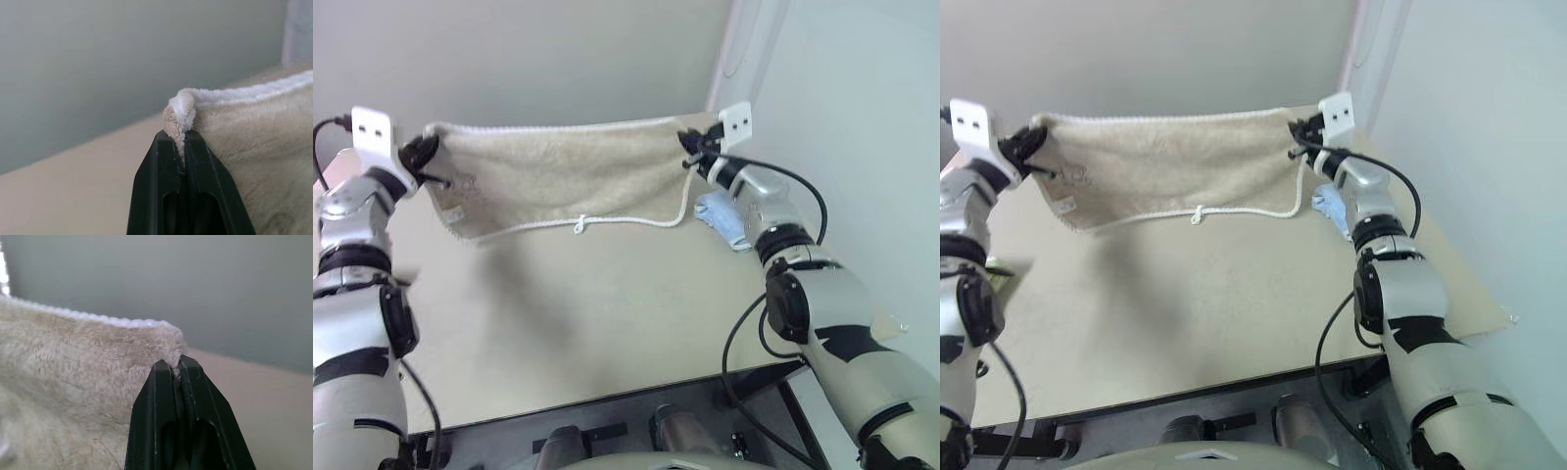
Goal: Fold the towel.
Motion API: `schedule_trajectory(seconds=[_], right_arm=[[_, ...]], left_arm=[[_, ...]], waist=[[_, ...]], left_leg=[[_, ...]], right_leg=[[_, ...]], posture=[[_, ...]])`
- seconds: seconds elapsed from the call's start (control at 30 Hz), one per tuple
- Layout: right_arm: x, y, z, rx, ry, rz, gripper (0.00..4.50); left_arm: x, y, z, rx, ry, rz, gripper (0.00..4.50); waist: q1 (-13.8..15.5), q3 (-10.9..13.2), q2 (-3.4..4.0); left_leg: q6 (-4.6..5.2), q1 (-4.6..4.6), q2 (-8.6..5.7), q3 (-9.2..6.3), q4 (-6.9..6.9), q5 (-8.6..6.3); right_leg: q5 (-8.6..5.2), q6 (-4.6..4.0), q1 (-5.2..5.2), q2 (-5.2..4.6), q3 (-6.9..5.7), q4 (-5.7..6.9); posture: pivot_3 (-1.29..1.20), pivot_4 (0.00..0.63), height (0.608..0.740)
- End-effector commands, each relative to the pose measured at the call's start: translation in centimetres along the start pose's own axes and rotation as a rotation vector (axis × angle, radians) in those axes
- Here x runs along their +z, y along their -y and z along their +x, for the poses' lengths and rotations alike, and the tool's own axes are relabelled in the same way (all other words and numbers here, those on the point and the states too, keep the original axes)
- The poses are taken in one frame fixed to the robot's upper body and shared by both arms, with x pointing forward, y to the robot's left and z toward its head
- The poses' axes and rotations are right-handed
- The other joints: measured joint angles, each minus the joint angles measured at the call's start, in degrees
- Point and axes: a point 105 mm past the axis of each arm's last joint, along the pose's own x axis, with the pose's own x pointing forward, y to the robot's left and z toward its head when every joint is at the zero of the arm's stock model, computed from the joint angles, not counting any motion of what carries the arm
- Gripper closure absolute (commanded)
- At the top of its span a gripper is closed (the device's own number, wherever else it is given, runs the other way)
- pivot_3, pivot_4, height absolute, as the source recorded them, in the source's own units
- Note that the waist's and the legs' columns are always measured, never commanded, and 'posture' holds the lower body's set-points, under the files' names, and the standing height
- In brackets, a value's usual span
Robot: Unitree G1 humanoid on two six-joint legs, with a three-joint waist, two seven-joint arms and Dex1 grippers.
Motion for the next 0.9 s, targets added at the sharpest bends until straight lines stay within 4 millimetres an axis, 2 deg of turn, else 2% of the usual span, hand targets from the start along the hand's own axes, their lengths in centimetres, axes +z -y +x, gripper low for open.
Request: schedule_trajectory(seconds=[0.03, 0.17, 0.33, 0.53, 0.73, 0.9], right_arm=[[1.9, -0.2, -1.7, 0.074, 0.123, -0.047, 4.50], [1.0, -2.2, -5.3, 0.192, 0.124, -0.031, 4.50], [-0.4, -5.4, -9.7, 0.311, 0.051, -0.013, 4.50], [-2.3, -8.1, -13.8, 0.361, -0.070, 0.043, 4.50], [-4.5, -8.8, -17.3, 0.382, -0.190, 0.043, 4.50], [-5.1, -9.1, -18.9, 0.395, -0.230, 0.042, 4.50]], left_arm=[[-0.3, 0.4, -2.5, -0.123, 0.024, 0.058, 4.46], [-1.8, 0.9, -5.3, -0.155, 0.015, 0.046, 4.46], [-3.3, 3.2, -8.6, -0.206, -0.037, 0.004, 4.46], [-6.2, 5.3, -12.0, -0.250, -0.176, -0.033, 4.46], [-8.4, 5.8, -16.1, -0.288, -0.323, -0.058, 4.46], [-8.7, 5.9, -17.9, -0.314, -0.385, -0.061, 4.46]], waist=[[-0.14, 0.00, 0.00], [-0.01, 0.00, -0.01], [0.22, -0.01, 0.02], [0.86, -0.02, -0.03], [1.74, -0.05, -0.11], [1.90, -0.07, -0.16]], left_leg=[[0.00, 0.01, 0.00, 0.00, 0.01, 0.00], [0.00, 0.00, 0.02, -0.08, 0.16, 0.00], [0.00, 0.21, 0.04, -0.13, 0.33, 0.00], [-0.01, 0.39, 0.12, -0.06, 0.93, -0.01], [-0.11, 0.58, 0.15, 0.10, 0.91, -0.07], [-0.26, 0.30, 0.19, 0.11, 0.82, -0.16]], right_leg=[[0.00, 0.00, -0.01, 0.00, 0.00, 0.04], [-0.09, -0.07, -0.16, 0.01, 0.00, 0.51], [-0.24, -0.16, -0.05, 0.04, -0.02, 0.82], [-0.49, -0.34, 0.32, 0.11, -0.01, 0.84], [-0.50, -0.36, 0.38, -0.07, 0.00, 0.51], [-0.50, -0.36, 0.23, -0.17, -0.10, 0.08]], posture=[[0.00, 0.000, 0.740], [0.00, 0.000, 0.740], [0.00, 0.000, 0.740], [0.00, 0.000, 0.740], [0.00, 0.000, 0.740], [0.00, 0.000, 0.740]])
